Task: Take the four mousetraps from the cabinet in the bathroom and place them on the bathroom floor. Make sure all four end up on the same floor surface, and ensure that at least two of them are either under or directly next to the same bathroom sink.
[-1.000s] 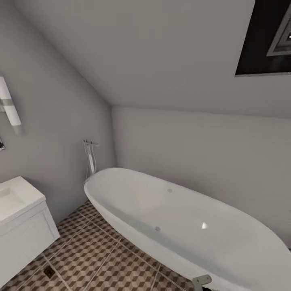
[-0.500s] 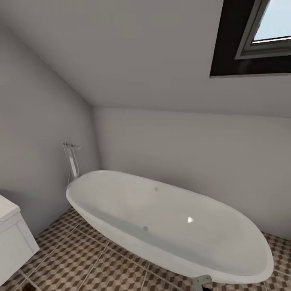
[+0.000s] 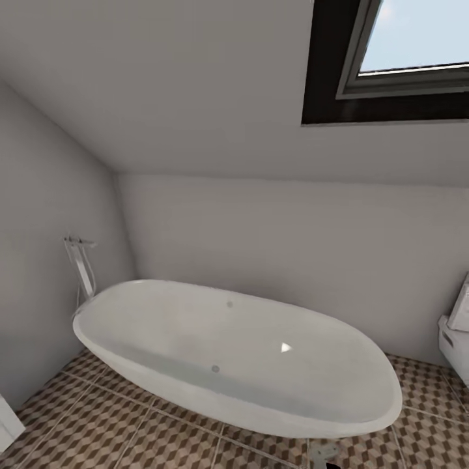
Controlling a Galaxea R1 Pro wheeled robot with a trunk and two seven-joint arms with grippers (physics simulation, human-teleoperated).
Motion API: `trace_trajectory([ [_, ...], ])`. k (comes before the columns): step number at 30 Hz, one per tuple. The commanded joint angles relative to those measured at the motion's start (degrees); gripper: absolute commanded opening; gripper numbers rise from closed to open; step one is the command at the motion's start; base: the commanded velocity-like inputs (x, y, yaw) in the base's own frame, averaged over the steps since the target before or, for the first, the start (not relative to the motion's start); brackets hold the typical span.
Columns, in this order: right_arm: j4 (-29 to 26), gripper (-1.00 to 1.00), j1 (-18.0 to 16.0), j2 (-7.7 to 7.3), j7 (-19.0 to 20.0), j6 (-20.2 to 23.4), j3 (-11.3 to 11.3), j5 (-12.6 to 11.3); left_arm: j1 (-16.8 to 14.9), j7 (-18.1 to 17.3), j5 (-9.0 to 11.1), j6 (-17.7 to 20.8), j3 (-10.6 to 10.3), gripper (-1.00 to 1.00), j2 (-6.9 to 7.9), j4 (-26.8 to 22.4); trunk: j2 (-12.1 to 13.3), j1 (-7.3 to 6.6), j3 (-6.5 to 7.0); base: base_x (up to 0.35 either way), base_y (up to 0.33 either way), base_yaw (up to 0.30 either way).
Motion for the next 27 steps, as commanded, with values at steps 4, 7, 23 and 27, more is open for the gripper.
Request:
trace_trajectory([
  [4,0.26,1.0,-0.09,0.0,-0.18,-0.37,-0.28,0.46,-0.06,0.08,0.31,-0.32,-0.49,1.0,-0.06,0.21,-0.05,0.03,-0.02,0.0,0.0,-0.269],
  [7,0.26,1.0,-0.09,0.0,-0.23,-0.37,-0.32,0.45,-0.06,0.08,0.3,-0.32,-0.49,1.0,-0.07,0.21,-0.05,0.03,-0.02,0.0,0.0,-0.269],
  [23,0.26,1.0,-0.09,0.0,-0.26,-0.37,-0.29,0.44,-0.06,0.08,0.31,-0.32,-0.49,1.0,-0.09,0.21,-0.05,0.03,-0.02,0.0,0.0,-0.269],
  [27,0.26,1.0,-0.09,0.0,-0.26,-0.37,-0.29,0.44,-0.06,0.08,0.28,-0.32,-0.49,1.0,-0.09,0.21,-0.05,0.03,-0.02,0.0,0.0,-0.269],
])
